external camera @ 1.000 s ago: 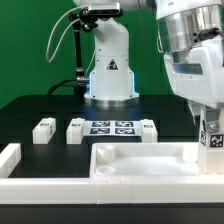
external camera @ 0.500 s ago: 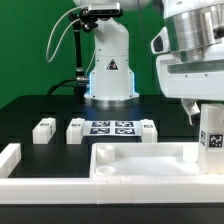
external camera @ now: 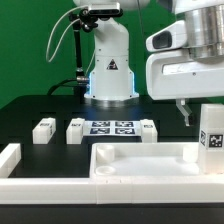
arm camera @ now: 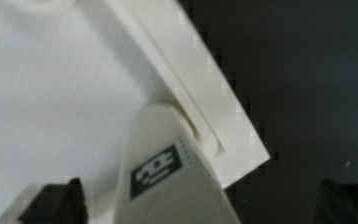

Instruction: Assemble desk

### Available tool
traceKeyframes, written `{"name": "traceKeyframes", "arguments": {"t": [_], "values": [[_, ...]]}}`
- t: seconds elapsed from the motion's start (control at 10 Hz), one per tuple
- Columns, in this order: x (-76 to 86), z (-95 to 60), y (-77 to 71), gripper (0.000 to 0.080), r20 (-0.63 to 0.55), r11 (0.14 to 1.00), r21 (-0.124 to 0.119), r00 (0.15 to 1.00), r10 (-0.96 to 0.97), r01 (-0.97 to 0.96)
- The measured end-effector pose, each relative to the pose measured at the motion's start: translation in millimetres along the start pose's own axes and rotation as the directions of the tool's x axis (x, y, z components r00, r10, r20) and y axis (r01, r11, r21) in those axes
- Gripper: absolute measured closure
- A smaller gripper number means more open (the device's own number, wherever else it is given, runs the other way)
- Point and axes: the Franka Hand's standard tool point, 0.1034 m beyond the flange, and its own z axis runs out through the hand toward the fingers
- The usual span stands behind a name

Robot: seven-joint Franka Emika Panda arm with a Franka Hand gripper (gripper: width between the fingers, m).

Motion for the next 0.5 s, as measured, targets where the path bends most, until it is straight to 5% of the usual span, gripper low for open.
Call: {"name": "traceKeyframes", "arguments": {"t": [0.2,0.5], "values": [[1.3,-0.1,-1.4,0.0150,-0.010,0.988,-0.011,0.988,-0.156,0.156],[4.0,0.4,6.5,0.0488,-0.012,0.999,-0.022,0.999,-0.038,0.038]]}}
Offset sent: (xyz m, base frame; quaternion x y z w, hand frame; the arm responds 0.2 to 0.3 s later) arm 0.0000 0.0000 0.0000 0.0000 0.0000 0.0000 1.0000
